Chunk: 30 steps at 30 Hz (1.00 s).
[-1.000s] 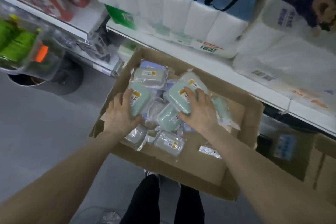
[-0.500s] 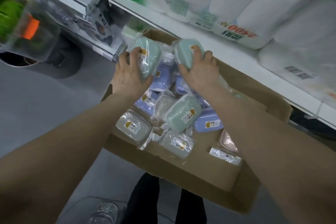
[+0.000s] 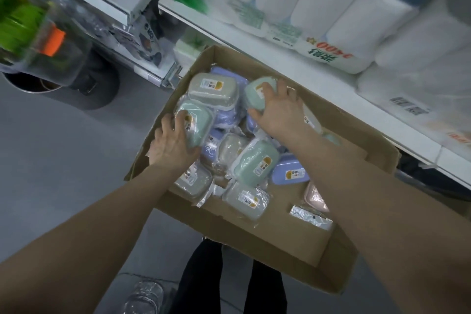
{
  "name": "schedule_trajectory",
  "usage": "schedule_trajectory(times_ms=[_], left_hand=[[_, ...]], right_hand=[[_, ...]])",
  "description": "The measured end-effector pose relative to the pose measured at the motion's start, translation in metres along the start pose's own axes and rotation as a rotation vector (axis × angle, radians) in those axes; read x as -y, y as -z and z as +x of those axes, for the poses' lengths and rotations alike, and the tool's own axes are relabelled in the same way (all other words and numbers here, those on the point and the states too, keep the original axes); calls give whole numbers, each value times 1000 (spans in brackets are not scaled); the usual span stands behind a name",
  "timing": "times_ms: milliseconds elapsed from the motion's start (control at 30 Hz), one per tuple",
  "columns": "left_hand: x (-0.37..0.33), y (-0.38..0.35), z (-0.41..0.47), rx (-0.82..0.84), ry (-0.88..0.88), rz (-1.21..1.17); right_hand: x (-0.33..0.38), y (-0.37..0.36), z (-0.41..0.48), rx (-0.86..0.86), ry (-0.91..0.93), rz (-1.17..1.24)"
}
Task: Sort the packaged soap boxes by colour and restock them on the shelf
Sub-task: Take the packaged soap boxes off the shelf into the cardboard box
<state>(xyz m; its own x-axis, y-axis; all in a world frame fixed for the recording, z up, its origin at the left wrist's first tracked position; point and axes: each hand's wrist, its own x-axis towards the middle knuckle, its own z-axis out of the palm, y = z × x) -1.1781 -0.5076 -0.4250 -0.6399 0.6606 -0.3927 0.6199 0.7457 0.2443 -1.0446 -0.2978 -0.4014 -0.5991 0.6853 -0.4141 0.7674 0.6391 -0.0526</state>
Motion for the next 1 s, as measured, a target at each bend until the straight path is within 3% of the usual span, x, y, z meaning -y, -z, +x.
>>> schedule_trajectory(times_ms=[333, 600, 1000], left_hand=[[-27, 37, -13, -48, -118, 60], [-100, 127, -37, -172, -287, 90], [-269, 293, -76, -736, -762, 110]], right_hand=[[-26, 17, -48, -27, 90, 14], [-72, 105, -120, -267, 203, -85], [-186, 300, -205, -755, 312, -282]])
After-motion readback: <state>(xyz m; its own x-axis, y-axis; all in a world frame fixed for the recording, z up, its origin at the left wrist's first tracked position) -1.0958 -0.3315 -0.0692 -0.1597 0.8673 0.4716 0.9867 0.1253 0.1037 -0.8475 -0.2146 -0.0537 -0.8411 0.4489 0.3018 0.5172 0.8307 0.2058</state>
